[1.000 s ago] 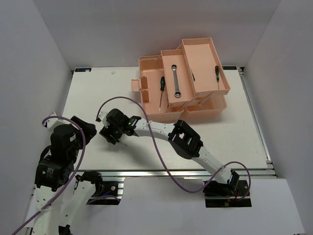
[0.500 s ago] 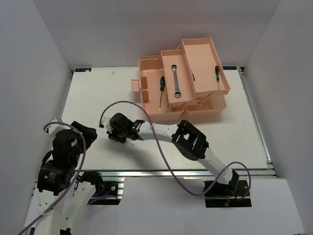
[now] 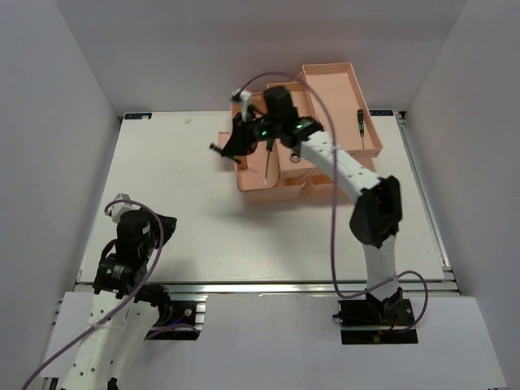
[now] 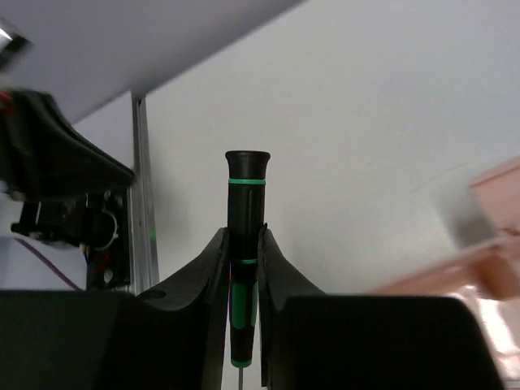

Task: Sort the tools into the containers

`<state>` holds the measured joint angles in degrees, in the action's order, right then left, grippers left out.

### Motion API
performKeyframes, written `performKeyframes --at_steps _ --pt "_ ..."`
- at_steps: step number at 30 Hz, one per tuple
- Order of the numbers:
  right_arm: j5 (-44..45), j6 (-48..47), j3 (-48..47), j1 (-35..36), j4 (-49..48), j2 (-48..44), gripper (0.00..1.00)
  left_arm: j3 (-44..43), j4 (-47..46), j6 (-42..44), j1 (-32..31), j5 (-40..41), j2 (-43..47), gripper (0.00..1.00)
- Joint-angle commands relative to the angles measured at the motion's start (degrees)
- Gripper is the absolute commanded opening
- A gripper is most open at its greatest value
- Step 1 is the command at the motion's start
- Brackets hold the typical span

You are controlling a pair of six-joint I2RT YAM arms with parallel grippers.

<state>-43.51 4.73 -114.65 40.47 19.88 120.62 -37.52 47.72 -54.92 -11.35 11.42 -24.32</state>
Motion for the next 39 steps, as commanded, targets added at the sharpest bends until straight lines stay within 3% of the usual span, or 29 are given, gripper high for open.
performKeyframes --at_steps 1,2,6,9,13,17,19,22,23,24,26,28,29,31,32,33,34,35,36,38,39 --pt "0.15 5.99 -1.72 -3.97 -4.50 -9.95 0.00 3.32 -13.42 -0.02 0.02 -4.56 -4.59 0.29" --pt "2.44 5.90 -1.46 -5.56 -5.02 -11.27 0.00 5.24 -15.80 0.24 0.02 -6.91 -7.73 0.31" --pt "25.15 3.19 -1.71 -16.52 -6.52 -15.67 0.00 8.85 -32.37 0.42 0.02 -14.65 -18.61 0.48" --pt "31.88 0.02 -3.21 -22.78 -6.08 -13.75 0.00 8.61 -41.18 0.77 0.02 -19.50 -28.20 0.54" --pt "34.72 -8.74 -5.50 -30.34 -2.75 -9.97 0.00 3.78 -45.09 4.10 0.02 -22.14 -36.32 0.56" --pt "30.09 -13.25 -1.99 -33.61 -1.60 -7.86 0.00 -2.72 -45.70 9.38 0.10 -25.13 -39.84 0.57" --pt "27.78 -14.39 -1.02 -34.93 -0.81 -6.98 0.08 -6.14 -45.09 11.92 0.02 -26.88 -41.15 0.57" --pt "24.18 -16.24 -2.06 -35.46 2.26 -6.18 0.43 -8.01 -45.26 13.17 0.10 -28.20 -42.04 0.58" --pt "23.65 -16.25 -2.76 -35.46 2.79 -6.62 0.68 -8.36 -45.35 13.17 0.02 -28.29 -42.39 0.59" --pt "23.56 -16.33 -3.12 -35.63 2.80 -7.23 0.76 -8.45 -45.61 12.99 0.02 -28.30 -42.65 0.59" --pt "18.77 -17.29 -4.35 -36.42 3.32 -9.42 0.82 -8.19 -46.66 12.73 0.02 -28.91 -43.09 0.60" --pt "7.88 -23.25 -3.92 -39.75 3.76 -12.32 0.80 -8.01 -47.11 12.38 0.10 -29.00 -43.18 0.60" --pt "-7.23 -27.89 1.22 -43.94 0.46 -16.34 0.77 -7.84 -47.37 12.20 0.02 -29.00 -43.10 0.60" --pt "-21.03 -33.71 8.27 -46.78 -2.90 -20.75 0.72 -7.49 -47.37 12.03 0.02 -29.00 -43.10 0.60" --pt "-28.66 -38.00 11.26 -48.10 -2.83 -24.25 0.58 -7.22 -47.37 12.02 0.10 -29.09 -43.01 0.60" --pt "-31.35 -51.96 14.77 -48.38 4.65 -25.59 0.40 -7.13 -47.29 12.11 0.10 -29.17 -43.18 0.60" --pt "-33.03 -61.94 15.24 -48.55 12.21 -26.39 0.29 -7.04 -47.29 12.20 0.02 -29.17 -43.36 0.60" --pt "-32.18 -71.35 14.90 -48.21 20.38 -27.18 0.10 -6.96 -48.94 12.20 0.02 -29.52 -43.53 0.60" --pt "-30.86 -87.28 13.42 -48.03 35.60 -26.93 0.04 -7.04 -49.04 12.37 0.10 -29.61 -43.71 0.59" --pt "-25.77 -103.88 11.13 -47.33 51.76 -25.18 0.04 -7.04 -49.13 12.55 0.02 -30.05 -43.89 0.60" --pt "-24.45 -103.87 12.33 -47.15 55.23 -25.34 0.06 -7.22 -49.04 12.73 0.02 -30.14 -43.97 0.60"
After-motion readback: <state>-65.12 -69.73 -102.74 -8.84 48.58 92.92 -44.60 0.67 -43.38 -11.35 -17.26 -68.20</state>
